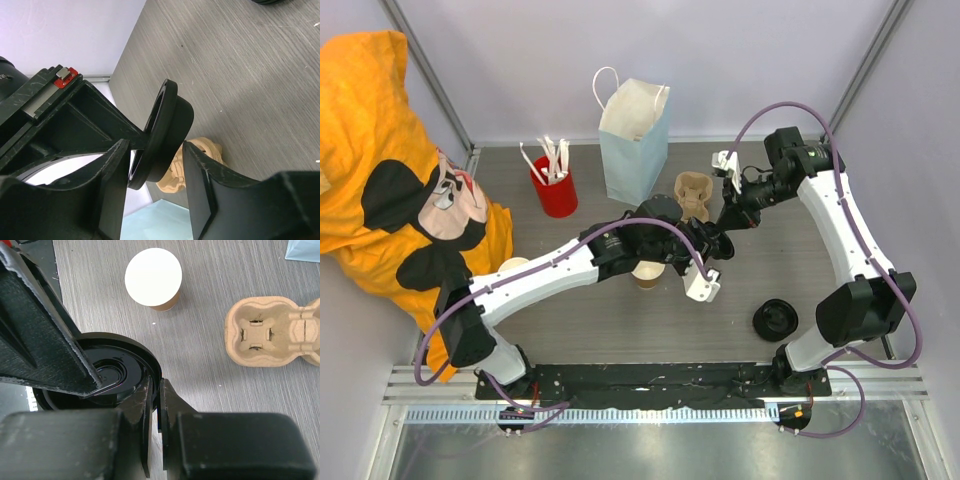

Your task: Pack the takeout coffee

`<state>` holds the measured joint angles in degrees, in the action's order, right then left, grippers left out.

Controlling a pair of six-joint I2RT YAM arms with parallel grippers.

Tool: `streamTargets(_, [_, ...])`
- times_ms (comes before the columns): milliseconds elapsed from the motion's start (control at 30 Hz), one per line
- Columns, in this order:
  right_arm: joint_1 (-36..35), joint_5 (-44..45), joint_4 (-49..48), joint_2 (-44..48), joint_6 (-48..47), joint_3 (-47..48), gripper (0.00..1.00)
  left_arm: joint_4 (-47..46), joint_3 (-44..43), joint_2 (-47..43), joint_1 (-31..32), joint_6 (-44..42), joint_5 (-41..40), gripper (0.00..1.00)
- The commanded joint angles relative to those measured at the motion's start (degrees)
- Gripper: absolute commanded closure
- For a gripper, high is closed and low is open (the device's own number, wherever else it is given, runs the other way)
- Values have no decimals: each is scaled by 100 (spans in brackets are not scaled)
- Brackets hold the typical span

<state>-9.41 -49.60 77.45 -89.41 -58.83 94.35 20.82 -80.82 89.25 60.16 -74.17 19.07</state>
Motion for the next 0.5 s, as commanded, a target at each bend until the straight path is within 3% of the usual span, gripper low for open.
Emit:
streamTargets(0, [-61,-58,886,125,-155,67,89,-166,-233,48,31,-176,-96,53])
streamTargets(467, [-114,47,886,301,-155,-57,89,-166,-224,92,22,-326,-342,59])
